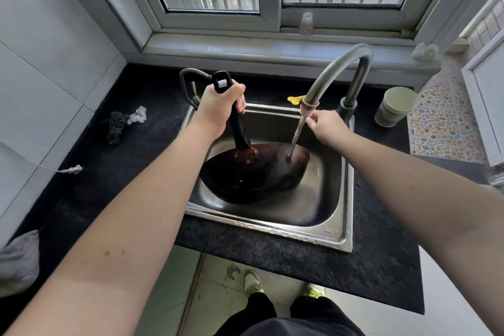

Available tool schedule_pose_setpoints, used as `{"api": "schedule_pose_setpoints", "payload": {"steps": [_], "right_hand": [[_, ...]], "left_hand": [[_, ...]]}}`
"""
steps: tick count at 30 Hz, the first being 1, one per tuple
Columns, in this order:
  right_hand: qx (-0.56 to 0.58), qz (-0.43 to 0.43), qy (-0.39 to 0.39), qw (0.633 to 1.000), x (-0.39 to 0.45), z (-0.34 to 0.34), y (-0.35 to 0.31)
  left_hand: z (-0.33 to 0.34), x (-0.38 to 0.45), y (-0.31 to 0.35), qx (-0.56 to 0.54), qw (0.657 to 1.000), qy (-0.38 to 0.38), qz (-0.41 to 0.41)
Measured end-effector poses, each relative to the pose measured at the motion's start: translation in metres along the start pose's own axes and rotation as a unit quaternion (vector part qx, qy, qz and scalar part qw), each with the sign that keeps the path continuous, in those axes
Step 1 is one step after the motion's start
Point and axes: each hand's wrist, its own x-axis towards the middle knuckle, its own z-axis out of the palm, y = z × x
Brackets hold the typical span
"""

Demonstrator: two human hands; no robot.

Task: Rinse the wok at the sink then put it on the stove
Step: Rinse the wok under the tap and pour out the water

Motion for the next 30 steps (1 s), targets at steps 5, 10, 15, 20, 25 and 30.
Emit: {"api": "schedule_pose_setpoints", "payload": {"steps": [5, 10, 15, 20, 25, 30], "right_hand": [[0.002, -0.002, 0.003, 1.000, 0.003, 0.001, 0.003], [0.003, -0.002, -0.002, 1.000, 0.005, 0.003, 0.005], [0.002, -0.005, 0.002, 1.000, 0.006, 0.004, 0.006], [-0.001, -0.005, 0.001, 1.000, 0.009, 0.004, 0.008], [0.001, -0.002, -0.002, 1.000, 0.009, 0.005, 0.008], [-0.002, -0.006, -0.002, 1.000, 0.010, 0.005, 0.008]], "left_hand": [[0.016, -0.004, -0.003, 0.002, 1.000, -0.010, 0.003], [0.020, -0.005, -0.003, 0.005, 1.000, 0.000, -0.003], [0.016, -0.006, -0.002, 0.004, 1.000, 0.008, -0.002], [0.012, -0.007, 0.000, 0.002, 1.000, 0.014, -0.002], [-0.010, -0.010, 0.000, -0.024, 0.999, 0.028, 0.003], [-0.043, -0.011, -0.003, -0.087, 0.995, 0.057, 0.000]]}}
